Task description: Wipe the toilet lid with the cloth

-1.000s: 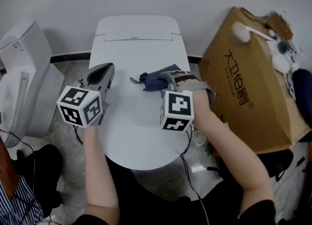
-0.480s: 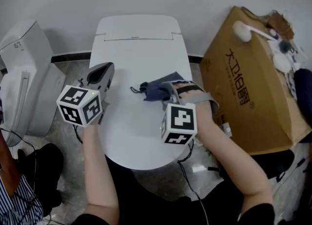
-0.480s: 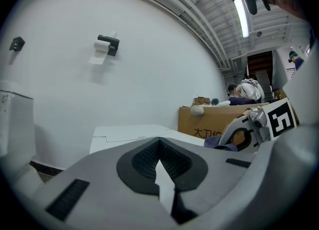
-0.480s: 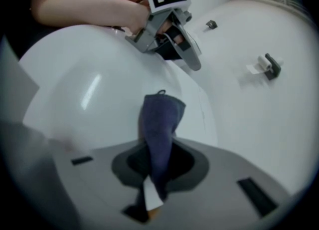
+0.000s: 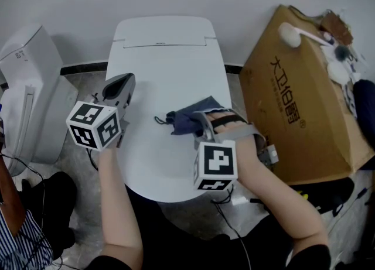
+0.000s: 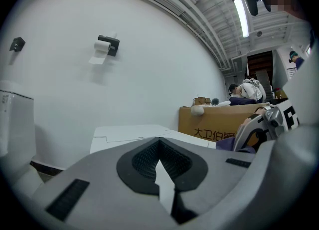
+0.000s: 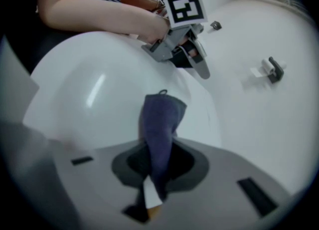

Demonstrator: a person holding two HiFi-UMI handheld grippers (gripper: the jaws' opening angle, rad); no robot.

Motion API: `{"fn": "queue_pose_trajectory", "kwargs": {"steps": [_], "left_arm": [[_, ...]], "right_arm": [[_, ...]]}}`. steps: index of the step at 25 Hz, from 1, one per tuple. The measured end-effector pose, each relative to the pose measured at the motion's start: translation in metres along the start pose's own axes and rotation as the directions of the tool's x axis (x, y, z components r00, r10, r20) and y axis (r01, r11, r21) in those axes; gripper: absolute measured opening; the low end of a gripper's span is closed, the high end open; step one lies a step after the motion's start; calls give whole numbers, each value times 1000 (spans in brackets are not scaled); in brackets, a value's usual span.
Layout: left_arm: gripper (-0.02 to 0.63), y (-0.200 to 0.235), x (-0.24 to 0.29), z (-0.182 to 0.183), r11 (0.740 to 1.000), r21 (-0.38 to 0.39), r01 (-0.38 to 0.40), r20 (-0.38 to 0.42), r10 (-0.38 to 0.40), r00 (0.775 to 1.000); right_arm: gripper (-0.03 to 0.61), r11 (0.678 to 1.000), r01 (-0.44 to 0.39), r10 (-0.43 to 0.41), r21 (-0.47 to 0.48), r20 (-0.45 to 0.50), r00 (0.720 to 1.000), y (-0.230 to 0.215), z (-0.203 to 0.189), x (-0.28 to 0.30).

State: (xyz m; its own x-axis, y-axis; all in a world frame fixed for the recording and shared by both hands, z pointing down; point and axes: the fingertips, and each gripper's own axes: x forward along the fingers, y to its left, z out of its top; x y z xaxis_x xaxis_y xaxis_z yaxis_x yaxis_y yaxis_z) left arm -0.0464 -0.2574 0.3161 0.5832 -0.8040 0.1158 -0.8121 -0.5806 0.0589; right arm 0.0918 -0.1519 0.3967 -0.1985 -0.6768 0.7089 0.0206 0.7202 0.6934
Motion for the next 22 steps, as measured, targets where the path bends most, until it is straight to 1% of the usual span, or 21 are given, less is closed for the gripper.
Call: {"fn": "queue_pose_trajectory", "kwargs": {"steps": [10,16,22], "left_arm": [[15,-1,0,1,1000,1,0,-2,0,1000],[15,-2,0,0,1000,1,1,0,-1,1000],[15,-2,0,0,1000,2,0,-2,0,1000]], "right_arm": [[66,1000,-30,30,-7,14,999,26,8,-25],[66,1000,-20,20,13,33,999,37,14,-39],[66,1000,-21,20,12,36,999,53,18,-51]]}}
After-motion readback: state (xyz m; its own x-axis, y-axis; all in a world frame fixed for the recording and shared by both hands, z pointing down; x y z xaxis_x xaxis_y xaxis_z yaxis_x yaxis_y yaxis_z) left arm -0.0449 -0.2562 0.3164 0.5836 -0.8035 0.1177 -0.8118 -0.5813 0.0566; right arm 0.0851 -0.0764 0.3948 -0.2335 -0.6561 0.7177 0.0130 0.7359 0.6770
